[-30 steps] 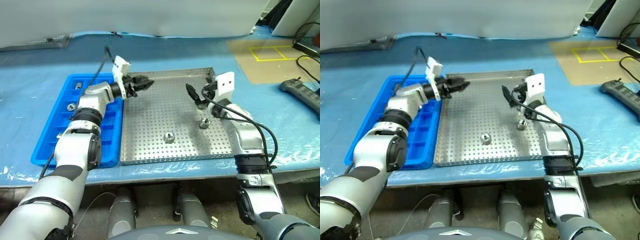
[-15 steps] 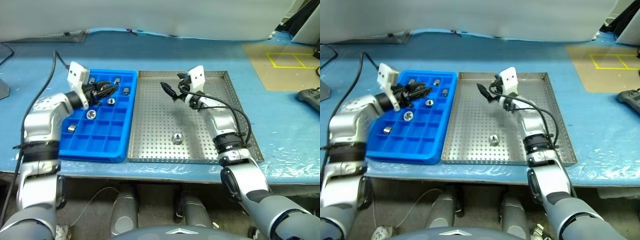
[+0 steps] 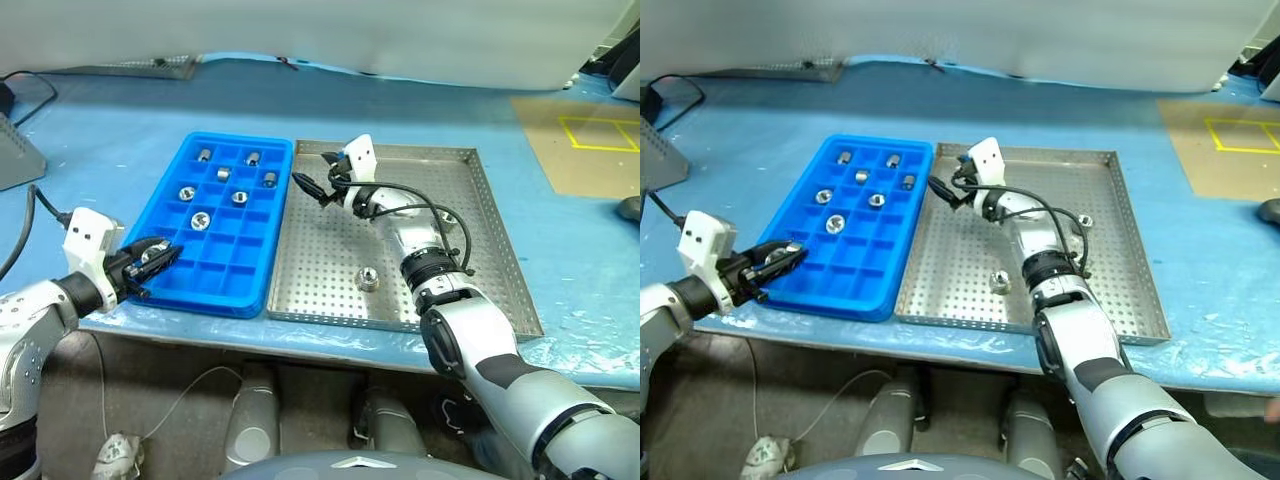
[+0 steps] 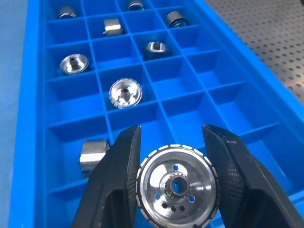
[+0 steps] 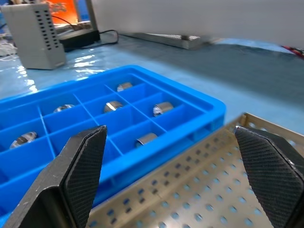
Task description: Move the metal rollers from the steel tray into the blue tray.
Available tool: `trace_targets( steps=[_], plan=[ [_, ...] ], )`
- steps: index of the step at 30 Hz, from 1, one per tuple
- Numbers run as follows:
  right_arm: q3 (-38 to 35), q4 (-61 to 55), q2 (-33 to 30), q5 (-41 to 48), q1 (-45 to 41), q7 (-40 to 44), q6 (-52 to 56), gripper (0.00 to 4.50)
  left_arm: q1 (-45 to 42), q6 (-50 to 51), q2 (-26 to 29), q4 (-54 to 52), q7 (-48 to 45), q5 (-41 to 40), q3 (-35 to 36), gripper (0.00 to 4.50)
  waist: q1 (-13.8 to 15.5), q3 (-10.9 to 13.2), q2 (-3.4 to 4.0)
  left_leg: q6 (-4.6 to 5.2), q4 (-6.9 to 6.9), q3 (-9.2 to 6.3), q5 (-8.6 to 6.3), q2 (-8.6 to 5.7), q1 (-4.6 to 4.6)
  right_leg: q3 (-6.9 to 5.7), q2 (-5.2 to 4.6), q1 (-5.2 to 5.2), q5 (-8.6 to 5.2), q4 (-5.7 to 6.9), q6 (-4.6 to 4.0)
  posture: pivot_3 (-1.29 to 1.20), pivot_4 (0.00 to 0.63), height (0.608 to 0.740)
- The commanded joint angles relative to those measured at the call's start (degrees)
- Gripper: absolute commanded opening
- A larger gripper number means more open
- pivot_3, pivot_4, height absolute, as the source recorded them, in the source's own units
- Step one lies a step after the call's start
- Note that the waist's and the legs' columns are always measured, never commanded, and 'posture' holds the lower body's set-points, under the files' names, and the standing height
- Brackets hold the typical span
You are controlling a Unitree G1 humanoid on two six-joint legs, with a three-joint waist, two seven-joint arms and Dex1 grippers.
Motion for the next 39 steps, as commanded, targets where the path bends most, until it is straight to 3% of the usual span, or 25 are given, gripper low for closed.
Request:
trace_targets(
  steps=[1,3,6,10,17,23,27,32,35,39],
  plan=[
    [-0.8,-1.1,-0.5,-0.1,-1.3,0.5,-1.9,4.5,-1.1,-3.1,-0.1,1.3,0.8,0.1,-1.6,2.67,0.3,0.0,0.0,0.0,0.0,-0.01,0.0,-0.02,0.01,0.01,0.0,0.01,-0.03,-0.01,0.06,0.33,0.15,0.74],
    [-1.0,-2.2,-1.4,-0.2,-0.4,0.1,-1.7,4.5,-5.0,-1.3,-0.8,3.3,0.7,-3.5,-1.7,3.32,0.5,0.0,0.0,0.0,0.0,-0.01,0.0,-0.05,0.0,0.03,-0.01,0.02,-0.09,-0.01,0.16,0.29,0.15,0.74],
    [-1.5,-4.4,-2.8,-0.1,1.1,-0.8,-1.2,4.5,-11.2,-0.9,-0.1,6.7,-1.3,-6.3,-3.3,3.32,0.7,0.0,-0.01,-0.09,0.01,-0.01,0.06,-0.05,0.0,0.03,0.01,-0.01,0.0,0.08,0.01,0.21,0.15,0.74],
    [-2.5,-14.4,-6.0,1.1,6.3,-2.0,2.8,4.5,-25.2,-1.5,0.0,15.4,-9.3,-9.4,-10.7,3.32,0.0,0.0,-0.03,-0.2,0.04,-0.02,0.14,-0.08,0.02,0.08,0.02,-0.03,0.02,0.22,0.0,0.09,0.15,0.74],
    [-5.8,-43.5,-15.7,2.4,22.0,-5.5,17.8,4.5,-43.8,-14.7,-2.8,37.6,-34.5,2.3,-36.8,3.32,-3.6,0.0,-0.05,-0.24,0.14,0.24,0.2,-0.35,0.05,0.56,0.02,-0.03,0.06,0.07,0.17,-0.21,0.15,0.74],
    [-12.1,-61.0,-21.1,3.5,33.4,-10.7,27.9,4.5,-54.3,-32.0,-14.3,61.3,-44.3,14.4,-49.1,3.32,-7.9,-0.1,-0.08,-0.12,0.14,0.52,0.13,-0.27,0.05,0.71,0.11,-0.11,0.1,-0.08,0.23,-0.41,0.15,0.74],
    [-12.6,-71.1,-21.5,7.7,38.5,-10.4,35.4,4.5,-59.9,-38.9,-20.1,73.8,-39.2,14.5,-42.9,3.32,-10.8,-0.1,-0.08,0.16,0.23,0.63,-0.05,-0.3,0.08,0.74,0.14,-0.11,0.1,-0.08,0.23,-0.46,0.15,0.74],
    [-5.1,-81.2,-20.2,17.0,41.3,-5.4,46.3,4.5,-67.8,-41.1,-19.8,85.0,-20.8,4.8,-22.9,3.32,-11.9,0.0,-0.1,0.13,0.5,0.64,-0.04,0.14,0.1,0.72,0.68,-0.12,0.29,-0.11,-0.06,-0.4,0.15,0.74],
    [2.6,-79.8,-18.8,16.7,38.7,-3.6,48.9,4.5,-68.5,-42.6,-17.6,86.1,-14.8,3.7,-17.0,3.32,-11.6,0.0,-0.09,0.01,0.46,0.55,0.03,0.19,0.37,0.71,0.77,0.01,0.24,-0.09,0.03,-0.34,0.15,0.74],
    [14.6,-71.3,-20.1,11.9,35.4,0.5,51.3,4.5,-63.7,-43.6,-14.9,79.5,-13.4,5.4,-15.9,3.32,-9.6,0.0,-0.12,-0.03,0.39,0.46,0.04,0.17,0.55,0.72,0.71,0.32,0.11,-0.18,0.25,-0.2,0.15,0.74]
  ],
)
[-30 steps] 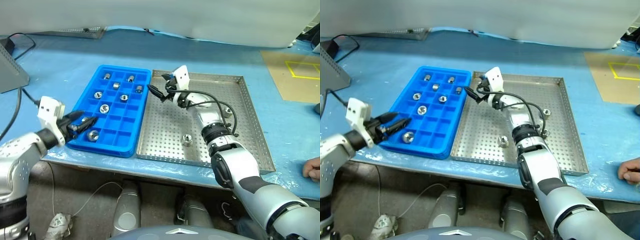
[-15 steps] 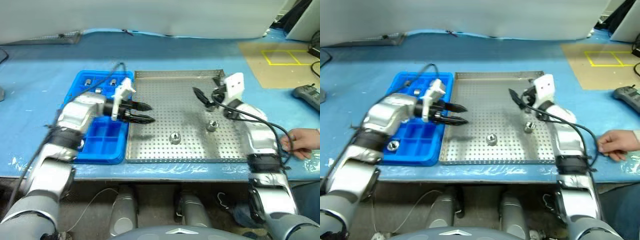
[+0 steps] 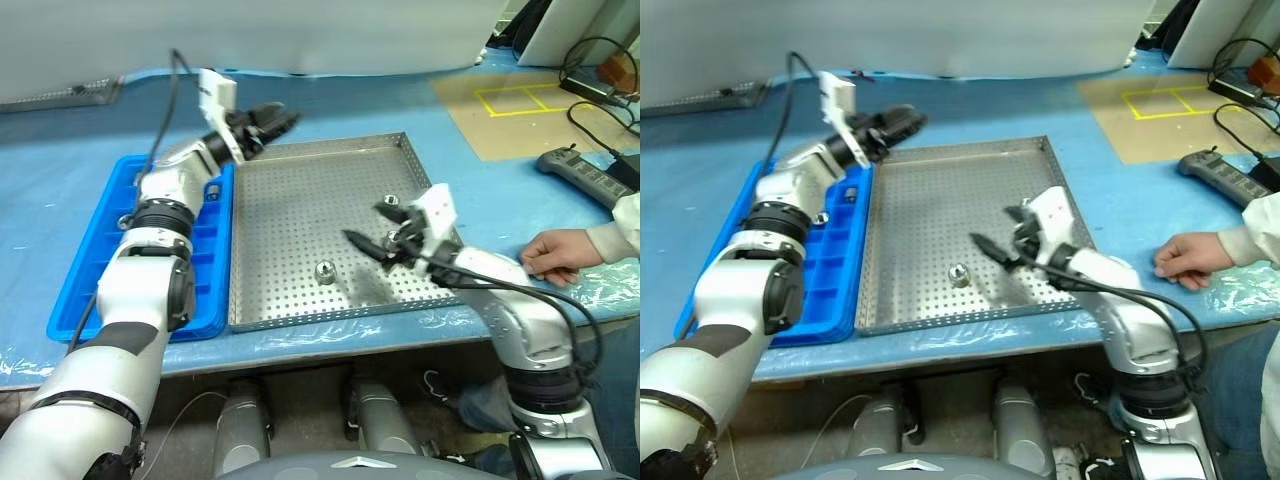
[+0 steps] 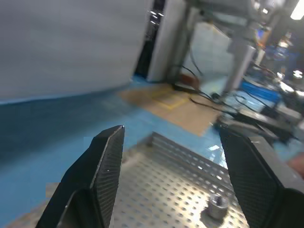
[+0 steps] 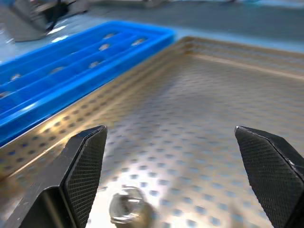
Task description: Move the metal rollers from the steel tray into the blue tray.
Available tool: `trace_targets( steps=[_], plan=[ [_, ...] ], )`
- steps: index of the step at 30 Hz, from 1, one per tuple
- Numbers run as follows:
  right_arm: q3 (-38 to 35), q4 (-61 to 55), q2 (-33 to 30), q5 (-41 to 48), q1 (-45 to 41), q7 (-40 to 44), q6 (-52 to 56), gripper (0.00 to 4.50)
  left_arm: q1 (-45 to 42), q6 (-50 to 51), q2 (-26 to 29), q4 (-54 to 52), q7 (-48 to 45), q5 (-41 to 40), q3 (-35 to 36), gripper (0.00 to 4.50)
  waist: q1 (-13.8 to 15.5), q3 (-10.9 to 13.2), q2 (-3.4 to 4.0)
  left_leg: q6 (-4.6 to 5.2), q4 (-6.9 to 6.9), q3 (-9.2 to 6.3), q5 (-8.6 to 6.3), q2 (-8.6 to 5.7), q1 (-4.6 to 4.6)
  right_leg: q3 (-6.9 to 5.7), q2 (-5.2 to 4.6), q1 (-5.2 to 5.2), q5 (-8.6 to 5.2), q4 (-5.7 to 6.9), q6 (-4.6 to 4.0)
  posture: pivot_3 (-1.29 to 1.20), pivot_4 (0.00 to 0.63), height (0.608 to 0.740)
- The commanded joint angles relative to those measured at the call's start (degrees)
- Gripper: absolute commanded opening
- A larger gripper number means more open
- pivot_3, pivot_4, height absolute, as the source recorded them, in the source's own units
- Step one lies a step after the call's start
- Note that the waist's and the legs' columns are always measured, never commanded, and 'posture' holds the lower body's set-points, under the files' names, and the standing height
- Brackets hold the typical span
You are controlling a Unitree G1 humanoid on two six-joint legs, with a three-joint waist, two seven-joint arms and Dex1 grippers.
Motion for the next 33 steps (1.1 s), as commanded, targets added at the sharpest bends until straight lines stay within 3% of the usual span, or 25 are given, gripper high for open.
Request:
trace_targets(
  steps=[1,4,7,11,14,22,29,33],
  plan=[
    [8.1,6.6,-2.0,-3.8,-1.8,3.8,0.9,4.5,4.1,0.1,1.8,-7.5,1.1,-0.1,1.6,3.32,1.3,0.0,-0.04,0.0,-0.04,-0.02,0.0,0.05,0.0,0.0,-0.07,0.01,0.01,-0.01,-0.01,-0.18,0.15,0.74],
    [12.5,13.2,-3.9,-7.1,-2.7,7.0,-1.4,4.5,9.6,2.7,3.1,-15.3,3.2,-1.0,2.5,3.32,3.6,0.0,-0.13,0.1,-0.07,-0.01,-0.07,0.0,-0.16,-0.03,-0.19,-0.01,0.23,-0.09,-0.41,-0.11,0.15,0.74],
    [13.8,18.1,-5.4,-10.1,-4.0,8.6,-4.5,3.91,13.8,3.7,4.4,-20.9,7.1,-0.9,4.2,3.36,4.5,-0.1,-0.3,0.15,-0.07,0.02,-0.1,-0.06,-0.2,-0.05,-0.31,-0.05,0.24,-0.06,-0.42,-0.07,0.15,0.74],
    [11.7,19.9,-5.2,-9.7,-5.5,11.2,-6.8,2.54,16.9,6.0,5.8,-27.2,10.1,-1.8,6.0,3.36,5.6,-0.1,-0.32,0.04,-0.08,0.01,-0.04,-0.03,0.12,-0.05,-0.34,0.15,0.2,0.09,-0.35,-0.02,0.15,0.74],
    [5.7,20.5,-0.9,-4.6,-7.6,11.6,-7.6,1.6,18.7,8.6,6.7,-31.8,10.9,-3.4,7.2,3.36,5.9,0.0,-0.34,-0.04,-0.18,-0.01,0.01,-0.01,0.31,-0.04,-0.34,0.24,-0.03,0.1,0.04,0.02,0.15,0.74],
    [-4.0,23.0,6.9,6.2,-16.4,14.2,-4.7,1.64,22.9,14.1,8.5,-40.5,13.7,-8.1,10.8,3.36,6.5,0.0,-0.34,-0.14,-0.31,-0.02,0.07,0.02,0.17,-0.05,-0.31,-0.03,0.22,0.17,-0.4,0.09,0.15,0.74],
    [-2.4,27.0,7.7,3.4,-23.0,15.3,-7.3,1.64,28.4,15.9,12.7,-46.0,17.3,-10.6,16.8,3.36,6.9,0.0,-0.34,-0.23,-0.46,-0.01,0.13,0.0,-0.44,-0.13,-0.3,-0.71,0.22,0.17,-0.44,0.19,0.15,0.74],
    [-2.6,42.6,14.3,-2.4,-33.3,9.1,-15.7,1.64,33.3,12.3,14.0,-48.6,24.7,-6.5,20.4,3.36,6.8,0.0,-0.34,-0.4,-0.47,-0.06,0.23,0.06,-0.41,-0.15,-0.29,-0.81,0.23,0.34,-0.45,0.3,0.15,0.74]
  ],
)
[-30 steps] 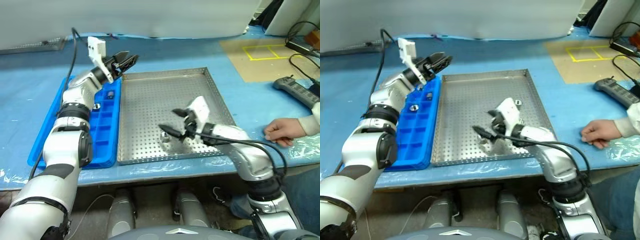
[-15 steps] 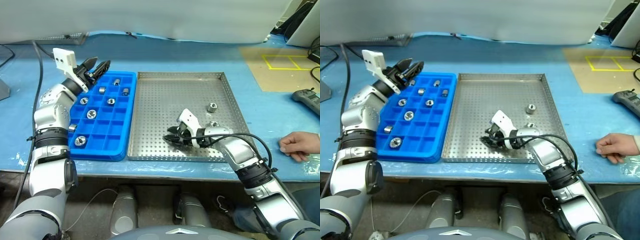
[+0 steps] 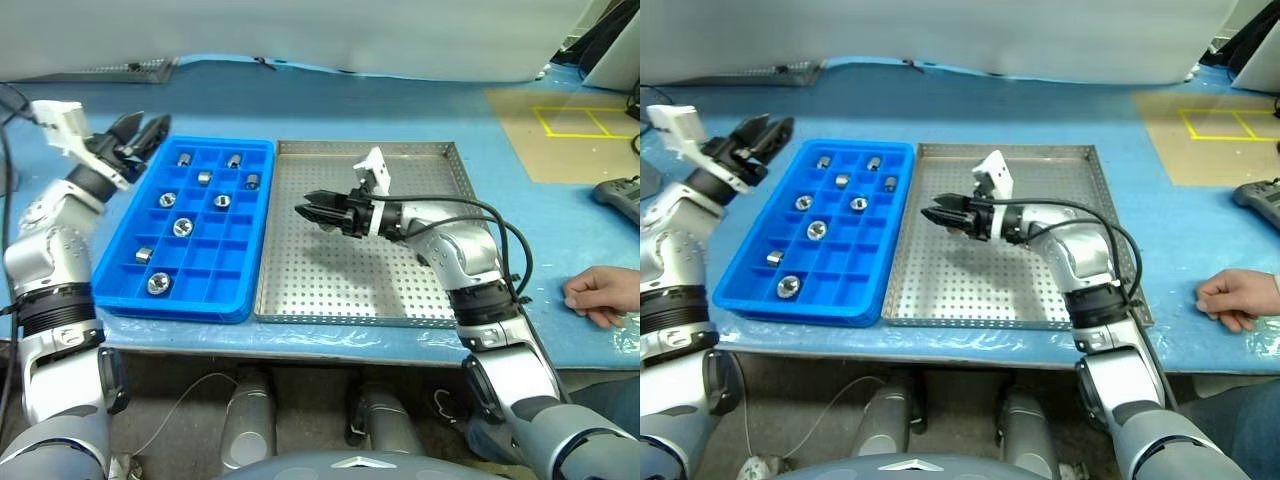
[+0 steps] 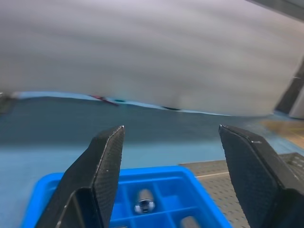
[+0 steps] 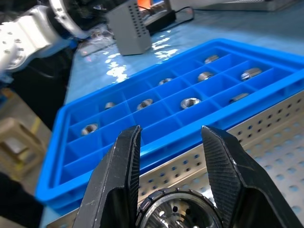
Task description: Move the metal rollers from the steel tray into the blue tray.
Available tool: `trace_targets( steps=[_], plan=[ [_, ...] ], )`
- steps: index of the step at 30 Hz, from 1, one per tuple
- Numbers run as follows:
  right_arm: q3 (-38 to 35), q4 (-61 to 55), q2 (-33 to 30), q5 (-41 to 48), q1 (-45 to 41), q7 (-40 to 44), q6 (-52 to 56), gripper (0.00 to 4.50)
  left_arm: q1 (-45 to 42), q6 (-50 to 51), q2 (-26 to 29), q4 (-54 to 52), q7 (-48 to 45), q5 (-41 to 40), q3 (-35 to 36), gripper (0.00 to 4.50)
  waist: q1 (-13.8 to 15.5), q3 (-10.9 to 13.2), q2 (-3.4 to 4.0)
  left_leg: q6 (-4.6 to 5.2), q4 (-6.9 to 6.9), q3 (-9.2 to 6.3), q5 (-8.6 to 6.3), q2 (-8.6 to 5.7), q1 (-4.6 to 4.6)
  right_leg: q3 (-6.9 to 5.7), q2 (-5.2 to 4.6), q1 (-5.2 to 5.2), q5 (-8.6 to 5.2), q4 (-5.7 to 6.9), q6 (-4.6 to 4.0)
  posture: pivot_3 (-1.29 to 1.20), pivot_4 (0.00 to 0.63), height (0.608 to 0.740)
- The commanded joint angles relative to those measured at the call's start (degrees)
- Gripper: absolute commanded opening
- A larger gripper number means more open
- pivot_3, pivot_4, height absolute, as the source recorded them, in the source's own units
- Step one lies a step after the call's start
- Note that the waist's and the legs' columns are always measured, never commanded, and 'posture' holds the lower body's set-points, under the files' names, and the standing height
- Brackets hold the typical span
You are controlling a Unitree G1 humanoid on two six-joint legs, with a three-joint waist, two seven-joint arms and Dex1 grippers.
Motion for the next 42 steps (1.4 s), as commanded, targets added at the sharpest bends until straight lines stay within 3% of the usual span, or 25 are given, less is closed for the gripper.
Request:
trace_targets(
  steps=[1,8,13,17,20,24,26,30,34,39,42],
  plan=[
    [-0.9,12.4,6.0,-3.4,-9.3,-4.0,-8.6,1.64,4.4,-3.0,1.7,-6.4,6.1,2.9,3.9,3.36,0.0,0.0,-0.01,-0.05,-0.05,-0.06,0.03,0.0,0.01,-0.02,-0.01,0.0,0.0,0.02,0.0,0.32,0.15,0.74],
    [0.1,36.2,16.0,-8.7,-19.5,-1.4,-20.6,1.64,18.7,-0.1,-2.4,-24.0,14.2,0.8,6.6,3.36,3.3,0.0,-0.06,-0.12,-0.48,-0.27,0.06,-0.01,-0.12,-0.27,-0.02,-0.06,-0.12,-0.22,-0.2,0.5,0.15,0.74],
    [1.9,41.3,21.7,-12.2,-20.5,1.6,-25.8,1.64,25.0,2.6,-5.4,-31.9,19.1,-2.0,8.4,3.36,6.3,0.0,-0.04,-0.17,-0.48,-0.78,0.08,0.03,-0.54,-0.85,-0.01,-0.08,-0.21,-0.21,-0.35,0.58,0.15,0.74],
    [2.5,43.0,25.2,-13.5,-19.3,2.4,-27.1,1.64,28.2,3.3,-6.1,-35.8,21.2,-3.1,9.8,3.36,8.5,0.0,0.0,-0.42,-0.53,-1.18,0.22,0.13,-0.45,-1.26,0.0,0.07,-0.3,-0.08,-0.45,0.64,0.15,0.74],
    [3.4,44.5,26.7,-14.8,-18.3,2.0,-28.8,1.64,30.9,3.8,-7.1,-37.9,22.5,-4.5,11.2,3.36,10.5,0.0,0.06,-0.53,-0.73,-1.34,0.27,0.08,-0.19,-1.27,0.01,0.17,-0.54,-0.03,-0.04,0.66,0.15,0.74],
    [3.6,47.3,27.3,-16.6,-17.1,-1.0,-32.4,2.94,34.0,3.5,-8.6,-39.0,23.2,-4.0,10.0,3.36,12.7,0.1,0.17,-0.58,-0.91,-1.52,0.26,-0.02,-0.09,-1.26,0.01,0.13,-0.55,-0.02,-0.03,0.65,0.15,0.74],
    [1.9,46.6,26.3,-15.4,-16.8,-1.5,-33.0,3.6,32.9,3.6,-9.1,-38.8,23.2,-4.1,7.9,3.36,13.9,0.1,0.2,-0.6,-0.91,-1.63,0.26,-0.03,-0.1,-1.26,0.07,0.15,-0.55,-0.02,-0.03,0.61,0.15,0.74],
    [-2.7,41.3,21.5,-12.1,-15.4,-2.7,-31.5,3.6,25.6,4.2,-8.8,-33.6,18.0,-4.9,0.4,3.36,16.0,0.3,0.48,-0.63,-0.91,-1.79,0.26,-0.02,-0.03,-1.18,0.24,0.14,-0.56,-0.03,-0.02,0.45,0.15,0.74],
    [-6.2,30.0,14.2,-10.9,-10.6,-4.8,-26.4,3.6,15.5,5.6,-8.5,-23.9,10.6,-5.7,-5.9,3.36,15.3,0.4,0.64,-0.64,-0.9,-1.78,0.27,-0.2,-0.01,-0.74,0.35,0.27,-0.55,-0.01,0.01,0.24,0.15,0.74],
    [-9.1,12.0,3.0,-12.0,0.8,-10.1,-17.8,3.6,4.8,5.8,-7.0,-10.5,-4.4,-3.4,-15.5,3.36,11.1,0.3,0.45,-0.97,-0.85,-1.35,0.49,-0.58,0.0,0.16,0.34,0.5,-0.2,-0.09,0.6,0.03,0.15,0.74],
    [-11.6,3.5,-1.6,-11.8,7.2,-14.0,-12.9,3.6,0.6,5.1,-7.7,-4.8,-11.3,-1.5,-20.5,3.36,6.6,0.1,0.2,-1.18,-0.66,-1.15,0.66,-0.71,-0.05,0.43,0.31,0.56,-0.05,-0.17,0.82,-0.1,0.15,0.74]
  ],
)
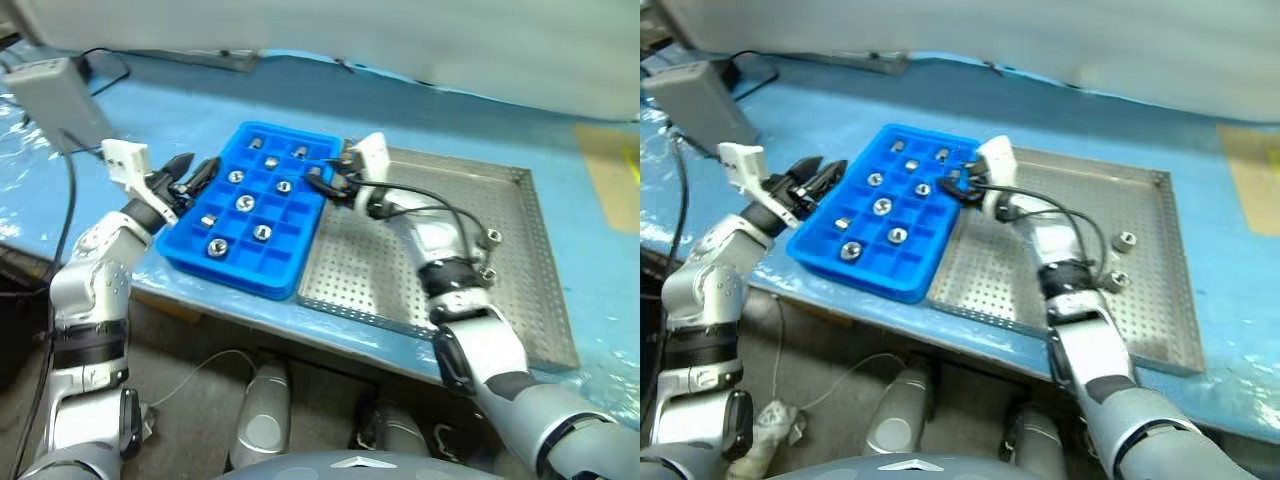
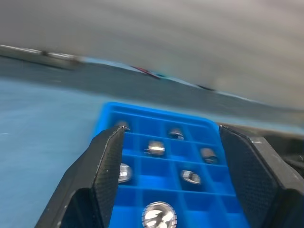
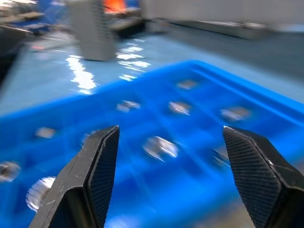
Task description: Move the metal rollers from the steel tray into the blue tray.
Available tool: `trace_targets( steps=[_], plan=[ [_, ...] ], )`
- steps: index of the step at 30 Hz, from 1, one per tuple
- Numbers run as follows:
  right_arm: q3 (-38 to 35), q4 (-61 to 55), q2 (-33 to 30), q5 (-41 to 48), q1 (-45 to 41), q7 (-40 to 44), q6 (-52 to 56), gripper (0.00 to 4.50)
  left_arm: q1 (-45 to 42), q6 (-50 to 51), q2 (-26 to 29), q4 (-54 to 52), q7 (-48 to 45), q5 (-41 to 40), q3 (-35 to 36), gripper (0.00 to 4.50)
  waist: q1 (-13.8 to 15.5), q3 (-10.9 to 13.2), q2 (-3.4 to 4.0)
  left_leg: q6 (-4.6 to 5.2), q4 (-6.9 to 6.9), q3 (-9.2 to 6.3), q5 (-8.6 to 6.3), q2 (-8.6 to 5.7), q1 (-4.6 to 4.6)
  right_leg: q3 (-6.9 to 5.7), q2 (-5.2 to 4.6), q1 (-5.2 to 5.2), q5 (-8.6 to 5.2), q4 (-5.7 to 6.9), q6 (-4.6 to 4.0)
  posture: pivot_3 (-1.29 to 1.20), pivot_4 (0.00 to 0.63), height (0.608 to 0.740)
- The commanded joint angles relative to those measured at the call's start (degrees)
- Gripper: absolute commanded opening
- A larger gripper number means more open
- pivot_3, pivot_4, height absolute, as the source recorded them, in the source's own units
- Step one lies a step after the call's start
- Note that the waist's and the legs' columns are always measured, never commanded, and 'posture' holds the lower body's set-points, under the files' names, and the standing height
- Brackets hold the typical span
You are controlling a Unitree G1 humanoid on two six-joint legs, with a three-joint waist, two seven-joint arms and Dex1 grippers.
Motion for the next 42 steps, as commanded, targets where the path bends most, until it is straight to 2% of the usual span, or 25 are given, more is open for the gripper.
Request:
trace_targets(
  steps=[1,4,7,11,16,20,22,30,35,41,42],
  plan=[
    [-3.2,-11.7,-3.3,0.5,5.5,-5.0,5.8,3.6,-5.1,-1.8,-1.1,5.6,-8.8,2.6,-6.2,3.36,-3.4,-0.1,-0.12,-0.04,0.05,0.05,0.05,-0.03,-0.04,0.03,0.0,-0.02,0.03,0.0,0.02,-0.12,0.15,0.74],
    [-5.6,-16.6,-6.4,-0.6,10.1,-10.2,10.5,3.6,-9.0,-4.2,-3.0,11.9,-13.1,5.0,-9.0,3.36,-7.8,-0.1,-0.18,0.03,0.06,0.12,0.18,-0.03,-0.18,0.02,0.04,-0.19,0.26,-0.05,-0.42,-0.19,0.15,0.74],
    [-7.0,-22.8,-8.3,1.8,14.6,-10.4,15.0,3.6,-11.2,-5.4,-4.5,15.3,-16.2,6.2,-10.5,3.36,-11.2,-0.1,-0.21,0.24,0.03,0.16,0.06,-0.03,-0.23,-0.01,0.26,-0.33,0.21,-0.04,-0.49,-0.22,0.15,0.74],
    [-7.3,-30.6,-9.7,4.6,20.0,-8.8,19.9,3.6,-12.1,-6.0,-5.1,17.4,-19.0,7.2,-11.2,3.36,-13.2,-0.1,-0.21,0.47,0.06,0.16,-0.09,0.59,-0.14,-0.01,0.96,-0.34,-0.02,-0.07,-0.89,-0.24,0.15,0.74],
    [-8.2,-36.5,-10.6,7.8,25.3,-7.7,24.3,3.6,-12.7,-5.2,-4.9,18.4,-22.0,7.3,-11.0,3.36,-12.8,-0.1,-0.19,0.51,0.04,0.22,-0.11,0.75,0.04,-0.11,1.11,-0.18,-0.25,-0.03,-1.33,-0.26,0.15,0.74],
    [-8.9,-37.4,-10.8,8.6,26.5,-8.5,24.9,3.6,-12.9,-5.5,-5.0,19.3,-22.9,8.0,-11.0,3.36,-12.6,-0.1,-0.19,0.57,0.13,0.25,-0.15,0.67,0.59,-0.09,0.81,0.52,-0.28,-0.11,-1.24,-0.26,0.15,0.74],
    [-9.0,-38.2,-11.1,9.6,27.1,-8.2,25.7,3.6,-12.9,-5.7,-5.1,19.6,-23.3,8.3,-11.1,3.36,-12.5,-0.1,-0.19,0.58,0.15,0.23,-0.16,0.64,0.78,-0.09,0.74,0.72,-0.5,-0.14,-0.85,-0.27,0.15,0.74],
    [-7.6,-38.6,-12.5,9.5,30.0,-8.5,25.7,3.6,-13.2,-5.8,-5.4,20.1,-24.3,9.2,-10.9,3.36,-11.9,-0.1,-0.19,0.58,0.12,0.23,-0.16,0.63,0.78,-0.09,0.72,0.72,-0.47,-0.11,-0.87,-0.27,0.15,0.74],
    [-5.1,-36.8,-12.6,8.3,30.3,-8.7,26.8,3.6,-13.4,-6.2,-5.4,20.5,-24.4,9.5,-10.7,3.36,-11.8,-0.1,-0.19,0.59,0.04,0.23,-0.17,0.67,0.78,-0.1,0.77,0.68,-0.29,-0.15,-1.19,-0.26,0.15,0.74],
    [-3.8,-34.6,-13.3,7.4,29.8,-8.8,26.4,1.64,-13.8,-8.3,-5.9,21.0,-22.2,9.7,-8.7,3.36,-11.6,-0.2,-0.15,0.62,0.06,0.23,-0.18,0.6,0.78,-0.1,0.69,0.7,-0.3,-0.16,-1.18,-0.24,0.15,0.74],
    [-3.6,-34.3,-13.4,7.2,29.5,-8.8,26.2,1.63,-14.3,-9.0,-6.2,21.6,-21.0,9.6,-7.8,3.36,-11.6,-0.2,-0.15,0.62,0.07,0.23,-0.19,0.6,0.78,-0.1,0.69,0.73,-0.31,-0.16,-1.16,-0.24,0.15,0.74]
  ],
)
